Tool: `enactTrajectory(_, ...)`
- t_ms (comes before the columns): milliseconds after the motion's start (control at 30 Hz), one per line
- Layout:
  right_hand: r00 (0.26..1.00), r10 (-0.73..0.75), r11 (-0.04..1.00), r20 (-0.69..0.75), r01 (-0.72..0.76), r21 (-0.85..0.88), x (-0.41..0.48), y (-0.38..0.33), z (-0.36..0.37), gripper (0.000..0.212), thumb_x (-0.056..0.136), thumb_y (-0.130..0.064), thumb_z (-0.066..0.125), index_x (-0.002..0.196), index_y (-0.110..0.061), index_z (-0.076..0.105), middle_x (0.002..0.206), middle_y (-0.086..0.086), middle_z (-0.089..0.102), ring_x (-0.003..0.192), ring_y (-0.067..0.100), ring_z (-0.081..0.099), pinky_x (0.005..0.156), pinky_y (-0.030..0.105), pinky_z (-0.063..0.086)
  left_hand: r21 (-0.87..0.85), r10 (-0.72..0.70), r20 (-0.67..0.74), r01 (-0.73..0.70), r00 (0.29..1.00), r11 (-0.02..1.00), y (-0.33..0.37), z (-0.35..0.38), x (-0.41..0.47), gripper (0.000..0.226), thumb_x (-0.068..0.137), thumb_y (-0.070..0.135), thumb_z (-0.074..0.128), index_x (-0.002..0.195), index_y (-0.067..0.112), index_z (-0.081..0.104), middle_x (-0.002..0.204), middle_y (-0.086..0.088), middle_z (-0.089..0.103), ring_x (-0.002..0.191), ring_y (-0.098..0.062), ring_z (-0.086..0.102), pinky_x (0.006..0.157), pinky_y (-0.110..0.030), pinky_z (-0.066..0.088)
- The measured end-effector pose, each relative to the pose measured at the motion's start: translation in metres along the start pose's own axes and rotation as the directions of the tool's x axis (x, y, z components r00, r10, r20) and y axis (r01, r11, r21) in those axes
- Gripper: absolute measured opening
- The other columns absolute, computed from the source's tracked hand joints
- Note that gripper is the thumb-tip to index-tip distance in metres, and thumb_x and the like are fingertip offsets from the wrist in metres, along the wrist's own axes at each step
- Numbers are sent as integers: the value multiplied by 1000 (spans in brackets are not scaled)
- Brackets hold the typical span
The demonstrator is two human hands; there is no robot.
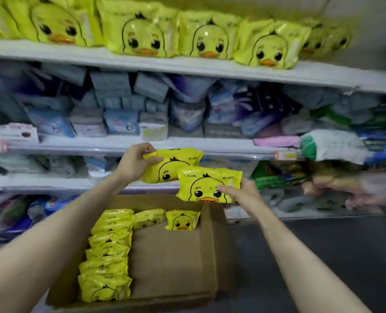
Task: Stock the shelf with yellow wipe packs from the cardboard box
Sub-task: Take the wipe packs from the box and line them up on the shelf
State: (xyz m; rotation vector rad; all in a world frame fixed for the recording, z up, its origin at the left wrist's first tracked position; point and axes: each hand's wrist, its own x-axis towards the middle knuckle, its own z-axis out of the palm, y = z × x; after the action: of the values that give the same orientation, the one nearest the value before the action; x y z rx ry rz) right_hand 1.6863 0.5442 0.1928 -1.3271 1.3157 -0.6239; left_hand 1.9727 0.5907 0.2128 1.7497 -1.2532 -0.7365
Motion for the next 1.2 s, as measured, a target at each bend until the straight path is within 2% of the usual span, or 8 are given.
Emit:
enactTrajectory(233, 975, -220, 975, -14, 220, 20, -19, -62, -125, 21, 74, -8, 77, 93, -12, 69, 78, -7, 73, 71, 10, 66, 63, 17, 52, -31, 195, -50, -197, 979, 980, 140, 40, 1, 27, 79, 14, 74, 63, 17, 52, 60, 4, 52, 52, -3, 41, 55, -26, 33)
enactTrajectory(567, 923, -382, 924, -41, 383, 13, -30, -108, -321, 25, 71, -11, 80, 92, -4, 68, 83, 7, 68, 75, 20, 58, 61, 24, 45, -51, 307, -136, -316, 942, 947, 311, 149, 0, 21, 79, 22, 74, 83, 6, 61, 94, -8, 63, 86, -19, 55, 74, -33, 44)
enactTrajectory(700, 907, -417, 907, -64, 419, 29, -28, -119, -378, 38, 71, -14, 80, 100, 6, 63, 80, 7, 57, 72, 18, 50, 56, 21, 41, -37, 368, -128, -376, 921, 926, 367, 183, 11, 22, 78, 17, 75, 77, 4, 58, 72, -2, 52, 71, -17, 43, 59, -28, 33)
enactTrajectory(833, 902, -425, 901, -80, 429, 55, -15, -124, -413, 21, 73, -13, 78, 88, -6, 66, 77, 3, 59, 70, 15, 54, 61, 23, 43, -38, 368, -108, -374, 923, 927, 403, 209, 29, 23, 79, 17, 73, 71, 16, 52, 69, 8, 50, 64, -9, 43, 55, -20, 32)
enactTrajectory(933, 889, -445, 891, -109, 452, 48, 2, -128, -434, 21, 73, -11, 78, 69, -15, 58, 63, -5, 54, 60, 12, 49, 59, 24, 41, 3, 375, -89, -376, 923, 927, 420, 228, 52, 19, 80, 18, 72, 76, 15, 54, 80, 3, 56, 78, -11, 50, 63, -21, 40)
enactTrajectory(1033, 891, -433, 896, -136, 442, 38, 29, -131, -452, 20, 70, -17, 80, 77, -9, 63, 71, 1, 61, 69, 20, 55, 68, 34, 47, 35, 370, -102, -368, 924, 929, 428, 242, 83, 18, 80, 20, 73, 76, 18, 56, 99, -2, 59, 95, -16, 53, 77, -30, 42)
enactTrajectory(1133, 901, -417, 903, -120, 425, 56, 56, -137, -460, 31, 70, -17, 81, 94, -3, 66, 91, 12, 68, 81, 26, 61, 81, 50, 53, 78, 399, -123, -392, 909, 917, 430, 249, 116, 19, 80, 20, 73, 84, 7, 59, 89, -3, 56, 87, -18, 52, 67, -28, 39)
enactTrajectory(1200, 898, -427, 898, -112, 435, 64, 77, -146, -461, 24, 73, -13, 79, 93, -6, 67, 90, 10, 70, 82, 25, 62, 78, 43, 56, 114, 416, -135, -403, 899, 908, 427, 251, 141, 21, 80, 20, 73, 87, 5, 60, 89, -6, 58, 88, -20, 53, 69, -29, 39)
